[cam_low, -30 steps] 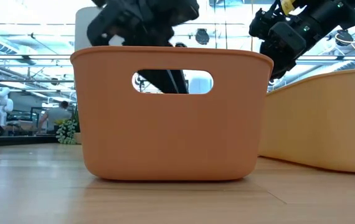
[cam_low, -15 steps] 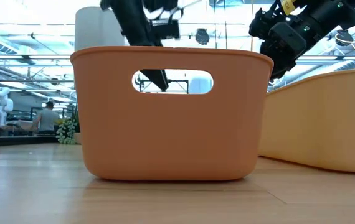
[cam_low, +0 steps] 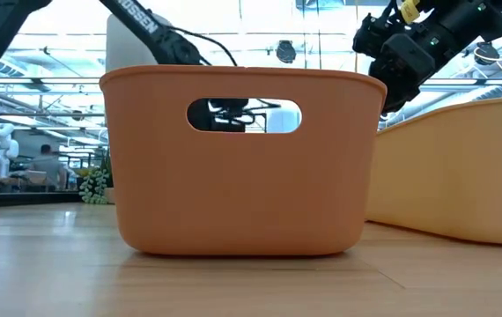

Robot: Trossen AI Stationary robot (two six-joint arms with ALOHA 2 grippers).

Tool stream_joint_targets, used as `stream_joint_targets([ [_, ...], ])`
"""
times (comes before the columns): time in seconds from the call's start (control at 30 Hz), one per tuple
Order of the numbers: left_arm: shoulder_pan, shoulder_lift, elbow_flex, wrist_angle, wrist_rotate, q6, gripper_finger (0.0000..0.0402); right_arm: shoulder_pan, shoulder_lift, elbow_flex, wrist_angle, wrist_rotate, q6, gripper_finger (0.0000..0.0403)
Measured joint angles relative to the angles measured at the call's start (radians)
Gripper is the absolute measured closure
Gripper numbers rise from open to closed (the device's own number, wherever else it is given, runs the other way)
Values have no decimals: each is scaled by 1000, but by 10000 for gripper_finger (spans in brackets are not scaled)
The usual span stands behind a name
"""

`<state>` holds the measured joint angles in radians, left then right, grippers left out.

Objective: Sort batteries

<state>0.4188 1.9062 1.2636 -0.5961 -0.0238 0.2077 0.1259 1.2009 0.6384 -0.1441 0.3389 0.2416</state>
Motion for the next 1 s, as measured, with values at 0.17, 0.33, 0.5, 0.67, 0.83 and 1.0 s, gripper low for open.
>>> stream_joint_targets([
  [0.17, 6, 46, -14, 37, 3, 8, 242, 0, 0, 0, -2, 0, -9, 252],
  [0.33, 5, 69, -13, 61, 4, 9, 242, 0, 0, 0, -2, 0, -14, 252],
  [0.5, 5, 78, -11, 61, 5, 9, 242, 0, 0, 0, -2, 0, -14, 252],
  [0.67, 5, 79, -11, 62, 5, 10, 242, 0, 0, 0, 2, 0, -14, 252],
  [0.83, 5, 80, -11, 63, 29, 19, 261, 0, 0, 0, 4, 0, -14, 252],
  [1.0, 1, 80, -12, 57, 53, 36, 324, 0, 0, 0, 4, 0, -14, 252],
])
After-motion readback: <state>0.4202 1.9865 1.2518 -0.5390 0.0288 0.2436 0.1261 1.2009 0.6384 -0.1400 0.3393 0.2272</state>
